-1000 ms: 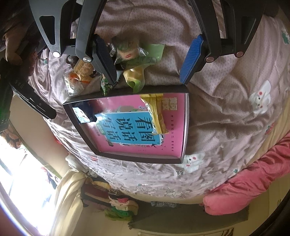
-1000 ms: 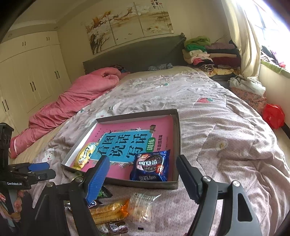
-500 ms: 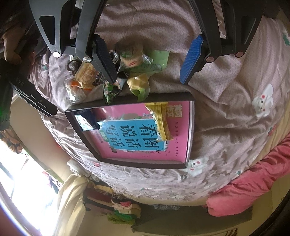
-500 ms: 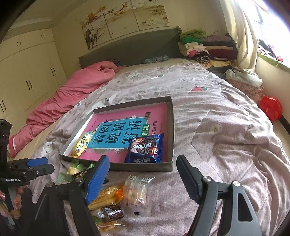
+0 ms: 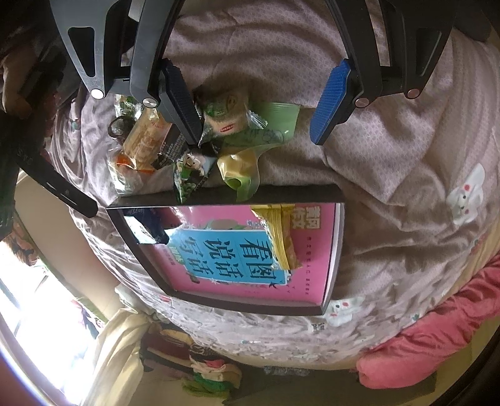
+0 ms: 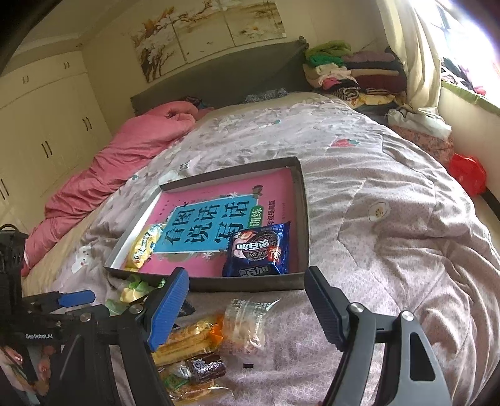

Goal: Organize snacks
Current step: 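Move the right gripper to the clear pastry bag while the left gripper approaches the green-wrapped cake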

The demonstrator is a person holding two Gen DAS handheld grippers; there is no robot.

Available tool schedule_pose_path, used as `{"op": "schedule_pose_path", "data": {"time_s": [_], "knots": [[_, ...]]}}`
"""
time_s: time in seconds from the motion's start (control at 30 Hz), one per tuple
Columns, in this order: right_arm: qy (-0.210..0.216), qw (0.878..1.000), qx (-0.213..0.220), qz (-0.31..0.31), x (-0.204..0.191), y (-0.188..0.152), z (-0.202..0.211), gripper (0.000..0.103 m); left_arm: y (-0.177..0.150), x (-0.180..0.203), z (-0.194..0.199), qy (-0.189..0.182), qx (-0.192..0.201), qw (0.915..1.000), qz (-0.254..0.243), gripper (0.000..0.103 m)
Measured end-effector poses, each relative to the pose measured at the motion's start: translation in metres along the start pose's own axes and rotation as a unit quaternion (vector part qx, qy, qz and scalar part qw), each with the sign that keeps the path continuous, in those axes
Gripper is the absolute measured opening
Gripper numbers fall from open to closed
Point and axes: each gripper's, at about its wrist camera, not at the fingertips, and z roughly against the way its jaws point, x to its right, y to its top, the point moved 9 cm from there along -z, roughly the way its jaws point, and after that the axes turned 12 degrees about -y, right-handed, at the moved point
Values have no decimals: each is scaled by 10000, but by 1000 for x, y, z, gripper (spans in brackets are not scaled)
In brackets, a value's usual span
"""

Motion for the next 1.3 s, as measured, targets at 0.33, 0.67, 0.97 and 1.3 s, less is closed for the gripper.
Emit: {"op": "schedule_pose_path", "data": {"time_s": [0.33, 0.67, 0.97, 1.3], "knots": [[-370, 9990, -220, 108, 0, 2, -9, 76, -4, 4, -6, -75, -94, 9999, -22, 74], [-392, 9985, -376, 80, -5, -2, -19, 76, -1, 8, -10, 53, -190, 9998, -50, 74], [-447, 9971, -609, 40, -3, -17, -26, 76, -1, 8, -16, 67, -258, 9996, 20, 74], [-529, 9964, -665, -37, 7, -23, -26, 76, -10, 4, -23, -54, -317, 9992, 245, 74]]}}
